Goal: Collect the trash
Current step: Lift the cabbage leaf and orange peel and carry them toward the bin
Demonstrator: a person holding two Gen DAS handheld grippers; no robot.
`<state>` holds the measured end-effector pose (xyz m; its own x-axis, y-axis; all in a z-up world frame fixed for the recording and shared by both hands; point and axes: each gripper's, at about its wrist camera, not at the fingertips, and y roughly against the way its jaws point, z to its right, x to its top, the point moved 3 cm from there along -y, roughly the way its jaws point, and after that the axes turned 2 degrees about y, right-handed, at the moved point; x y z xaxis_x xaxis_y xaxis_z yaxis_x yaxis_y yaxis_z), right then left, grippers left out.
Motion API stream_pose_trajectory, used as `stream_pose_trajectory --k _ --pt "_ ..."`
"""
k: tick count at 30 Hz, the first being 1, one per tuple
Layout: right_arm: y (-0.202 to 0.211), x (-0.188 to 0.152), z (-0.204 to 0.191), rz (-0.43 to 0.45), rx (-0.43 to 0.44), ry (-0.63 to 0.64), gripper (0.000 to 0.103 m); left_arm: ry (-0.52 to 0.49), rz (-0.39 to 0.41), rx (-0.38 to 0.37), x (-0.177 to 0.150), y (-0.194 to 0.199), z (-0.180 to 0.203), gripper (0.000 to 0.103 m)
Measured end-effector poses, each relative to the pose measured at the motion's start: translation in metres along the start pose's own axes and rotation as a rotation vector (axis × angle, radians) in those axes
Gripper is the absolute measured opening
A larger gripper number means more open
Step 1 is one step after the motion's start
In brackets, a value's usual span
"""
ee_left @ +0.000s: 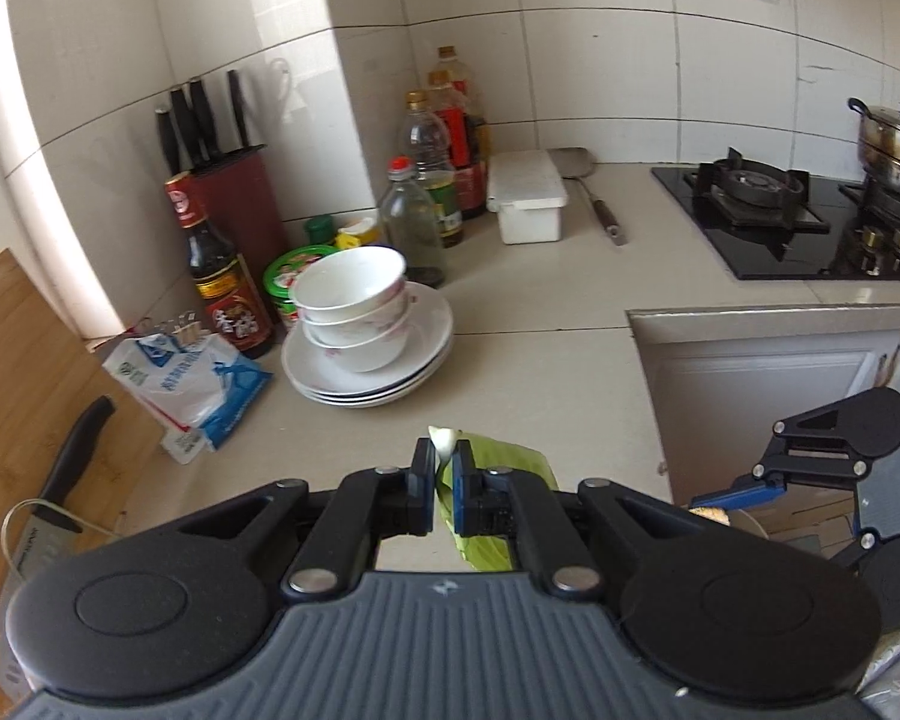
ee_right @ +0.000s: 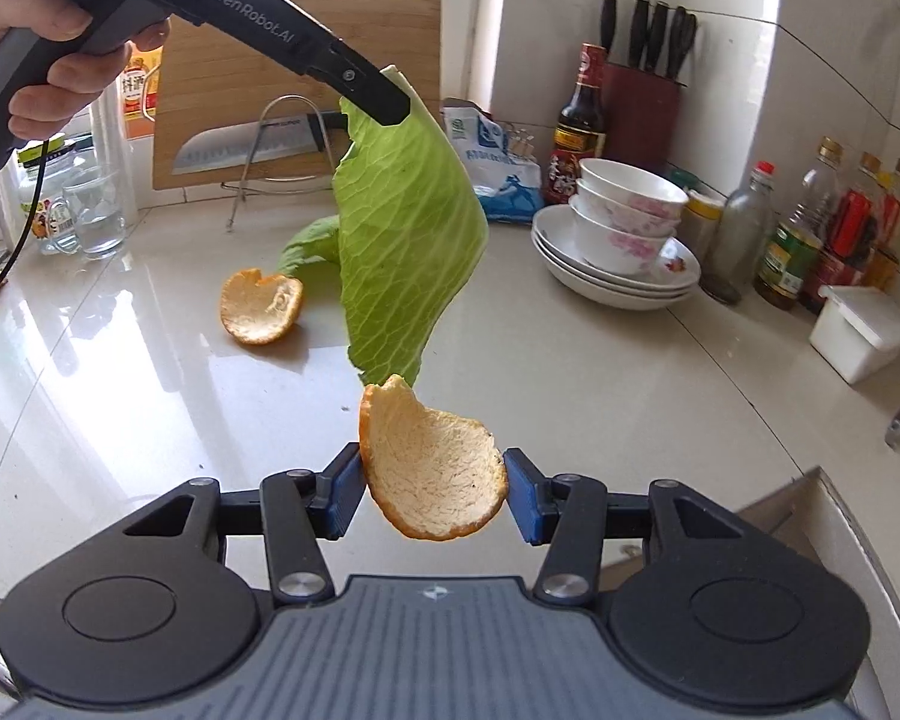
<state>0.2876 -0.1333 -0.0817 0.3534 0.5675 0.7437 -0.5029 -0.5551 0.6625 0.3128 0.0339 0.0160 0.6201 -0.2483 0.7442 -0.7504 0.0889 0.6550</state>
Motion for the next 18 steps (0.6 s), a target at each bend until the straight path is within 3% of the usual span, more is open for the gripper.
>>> stream_pose_trajectory --k 18 --pt "0.087 -0.113 0.07 -0.108 -0.251 -0.217 0.055 -0.132 -0.08 -0.325 0.014 -0.074 0.164 0.003"
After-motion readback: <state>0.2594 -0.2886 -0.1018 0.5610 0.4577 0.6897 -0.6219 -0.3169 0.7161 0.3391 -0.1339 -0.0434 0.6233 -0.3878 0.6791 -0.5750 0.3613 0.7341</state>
